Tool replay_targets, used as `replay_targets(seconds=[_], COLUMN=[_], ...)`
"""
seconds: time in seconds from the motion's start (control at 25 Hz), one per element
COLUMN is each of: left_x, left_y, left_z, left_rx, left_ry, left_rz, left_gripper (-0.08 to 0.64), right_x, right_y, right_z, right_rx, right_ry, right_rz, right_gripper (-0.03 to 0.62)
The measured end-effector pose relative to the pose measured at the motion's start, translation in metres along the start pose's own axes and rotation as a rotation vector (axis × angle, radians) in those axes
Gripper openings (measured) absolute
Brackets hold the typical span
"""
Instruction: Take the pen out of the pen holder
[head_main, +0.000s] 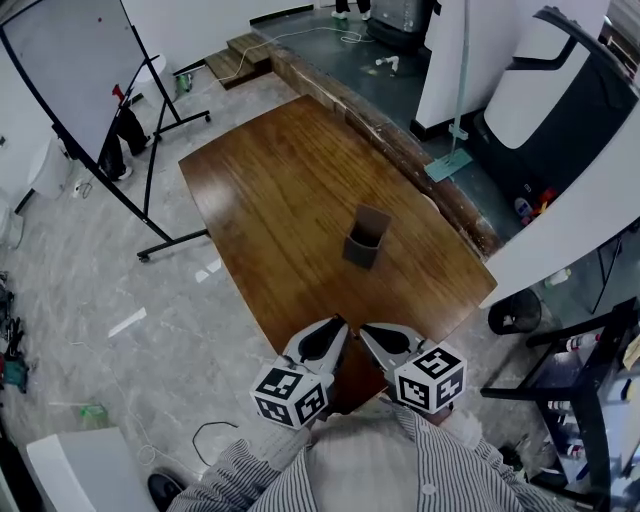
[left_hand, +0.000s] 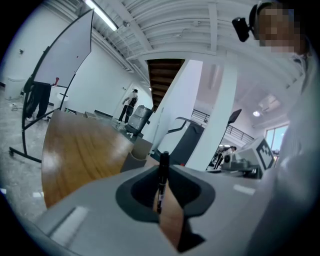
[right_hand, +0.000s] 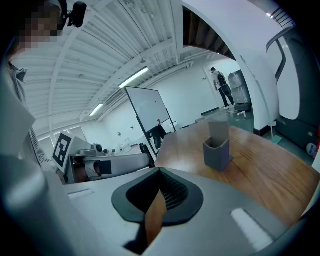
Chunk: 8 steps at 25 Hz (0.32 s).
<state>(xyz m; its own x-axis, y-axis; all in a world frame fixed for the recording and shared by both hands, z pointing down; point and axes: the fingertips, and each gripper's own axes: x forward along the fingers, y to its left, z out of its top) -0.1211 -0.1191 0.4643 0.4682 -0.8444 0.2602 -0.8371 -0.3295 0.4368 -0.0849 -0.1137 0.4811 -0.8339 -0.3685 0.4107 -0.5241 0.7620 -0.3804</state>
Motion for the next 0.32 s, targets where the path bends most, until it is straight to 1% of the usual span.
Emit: replay_targets(seconds=[0.32], left_x=[-0.0022], left_y=[-0.0009], left_z=[0.0019], left_rx=[0.000], left_ry=[0.001], left_rz=[-0.010], left_gripper=[0.057], right_x=[0.0000], right_y=[0.0018], right_z=[-0.0039], right_rx=[-0.004], right_ry=[0.022], right_rz=[-0.011], right_gripper=[-0.002])
